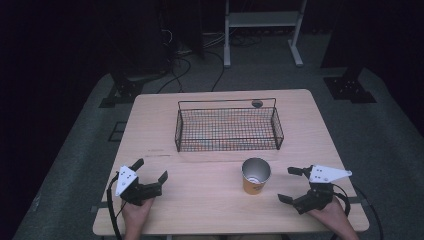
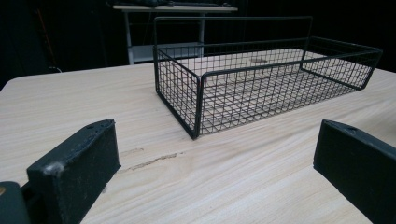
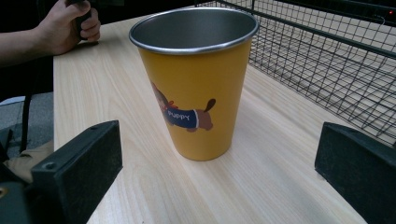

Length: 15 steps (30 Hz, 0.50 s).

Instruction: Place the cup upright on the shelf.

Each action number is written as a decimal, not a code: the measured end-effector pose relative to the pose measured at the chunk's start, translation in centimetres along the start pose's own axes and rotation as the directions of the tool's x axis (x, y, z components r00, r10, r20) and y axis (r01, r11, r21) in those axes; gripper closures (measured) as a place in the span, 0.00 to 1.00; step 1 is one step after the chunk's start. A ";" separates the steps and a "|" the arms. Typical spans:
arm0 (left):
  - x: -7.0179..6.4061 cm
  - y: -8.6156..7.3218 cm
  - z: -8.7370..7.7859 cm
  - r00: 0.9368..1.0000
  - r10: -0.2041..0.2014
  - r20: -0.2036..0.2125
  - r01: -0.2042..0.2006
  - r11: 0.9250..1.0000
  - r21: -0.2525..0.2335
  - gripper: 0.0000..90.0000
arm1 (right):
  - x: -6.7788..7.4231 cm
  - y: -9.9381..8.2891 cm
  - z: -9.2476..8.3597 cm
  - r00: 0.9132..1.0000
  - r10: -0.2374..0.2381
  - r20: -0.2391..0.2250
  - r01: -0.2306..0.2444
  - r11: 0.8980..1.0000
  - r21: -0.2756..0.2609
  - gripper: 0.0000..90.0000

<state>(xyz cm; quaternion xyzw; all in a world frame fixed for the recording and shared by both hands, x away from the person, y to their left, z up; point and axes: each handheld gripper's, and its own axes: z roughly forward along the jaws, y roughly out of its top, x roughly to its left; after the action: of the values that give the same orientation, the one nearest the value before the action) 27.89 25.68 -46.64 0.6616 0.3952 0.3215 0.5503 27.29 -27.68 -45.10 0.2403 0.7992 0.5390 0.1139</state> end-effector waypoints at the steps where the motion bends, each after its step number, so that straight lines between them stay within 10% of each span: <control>1: 0.0 0.0 0.0 1.000 0.000 0.000 0.000 1.000 0.000 0.00 | 0.0 0.0 0.0 1.000 0.000 0.000 0.000 1.000 0.000 0.00; 15: 0.0 0.0 0.0 1.000 -0.001 -0.003 0.001 1.000 -0.002 0.00 | 0.6 1.1 2.5 0.999 -0.014 -0.039 0.015 1.000 0.028 0.00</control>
<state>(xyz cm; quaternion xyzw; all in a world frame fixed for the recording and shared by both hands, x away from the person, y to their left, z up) 27.87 25.70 -46.63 0.6603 0.3962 0.3225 0.5505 28.13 -25.00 -45.07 0.2253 0.8105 0.5315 0.0988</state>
